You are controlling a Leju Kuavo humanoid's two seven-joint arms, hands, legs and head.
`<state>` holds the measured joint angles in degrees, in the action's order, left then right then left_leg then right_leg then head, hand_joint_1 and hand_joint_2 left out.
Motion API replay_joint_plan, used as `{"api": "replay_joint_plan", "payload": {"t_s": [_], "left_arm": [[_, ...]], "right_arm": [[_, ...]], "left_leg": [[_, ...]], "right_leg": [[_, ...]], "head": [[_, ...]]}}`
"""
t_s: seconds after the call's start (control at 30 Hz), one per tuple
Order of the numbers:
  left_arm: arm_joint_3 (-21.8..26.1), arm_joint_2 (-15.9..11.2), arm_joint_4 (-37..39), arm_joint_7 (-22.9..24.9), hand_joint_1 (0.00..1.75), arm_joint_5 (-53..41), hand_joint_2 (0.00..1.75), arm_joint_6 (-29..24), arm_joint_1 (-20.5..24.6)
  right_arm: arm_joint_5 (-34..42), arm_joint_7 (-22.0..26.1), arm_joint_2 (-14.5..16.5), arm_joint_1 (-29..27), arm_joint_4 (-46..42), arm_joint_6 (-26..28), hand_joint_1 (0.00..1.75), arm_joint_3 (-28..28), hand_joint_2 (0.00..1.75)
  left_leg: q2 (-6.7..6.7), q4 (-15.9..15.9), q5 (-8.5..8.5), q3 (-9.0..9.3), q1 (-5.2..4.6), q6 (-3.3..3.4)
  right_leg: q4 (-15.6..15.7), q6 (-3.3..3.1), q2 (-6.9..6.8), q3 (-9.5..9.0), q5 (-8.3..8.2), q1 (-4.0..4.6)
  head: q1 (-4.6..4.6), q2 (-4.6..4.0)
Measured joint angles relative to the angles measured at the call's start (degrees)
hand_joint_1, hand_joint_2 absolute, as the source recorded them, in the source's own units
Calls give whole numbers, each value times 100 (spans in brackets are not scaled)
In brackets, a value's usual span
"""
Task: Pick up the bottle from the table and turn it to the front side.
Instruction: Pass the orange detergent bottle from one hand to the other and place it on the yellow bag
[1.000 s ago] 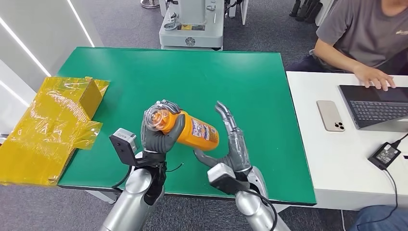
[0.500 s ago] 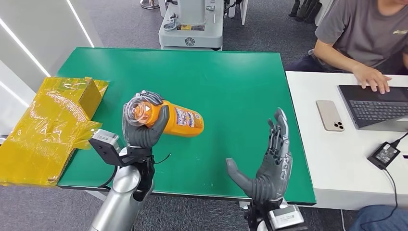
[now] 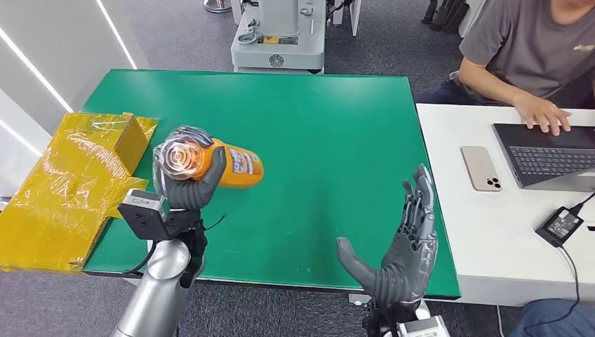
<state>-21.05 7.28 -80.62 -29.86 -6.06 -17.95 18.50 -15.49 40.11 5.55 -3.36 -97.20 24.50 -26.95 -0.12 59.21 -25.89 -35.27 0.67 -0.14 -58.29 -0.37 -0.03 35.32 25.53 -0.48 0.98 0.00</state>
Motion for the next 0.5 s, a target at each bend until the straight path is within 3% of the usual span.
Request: {"api": "replay_joint_plan", "payload": {"t_s": [0.23, 0.5], "left_arm": [[336, -786, 99, 919, 175, -2237, 175, -863, 363], [418, -1768, 1326, 1720, 175, -4904, 175, -980, 1215]], "right_arm": [[-34, -103, 0, -102, -56, -133, 0, -1, 175], [103, -102, 0, -110, -43, -532, 0, -1, 175]], "left_leg": [[5, -1, 4, 5, 5, -6], [7, -1, 10, 7, 6, -16]], "right_leg": [[-7, -6, 3, 0, 1, 7], [-14, -14, 5, 1, 0, 8]], "head": [[0, 0], [-1, 0]]}}
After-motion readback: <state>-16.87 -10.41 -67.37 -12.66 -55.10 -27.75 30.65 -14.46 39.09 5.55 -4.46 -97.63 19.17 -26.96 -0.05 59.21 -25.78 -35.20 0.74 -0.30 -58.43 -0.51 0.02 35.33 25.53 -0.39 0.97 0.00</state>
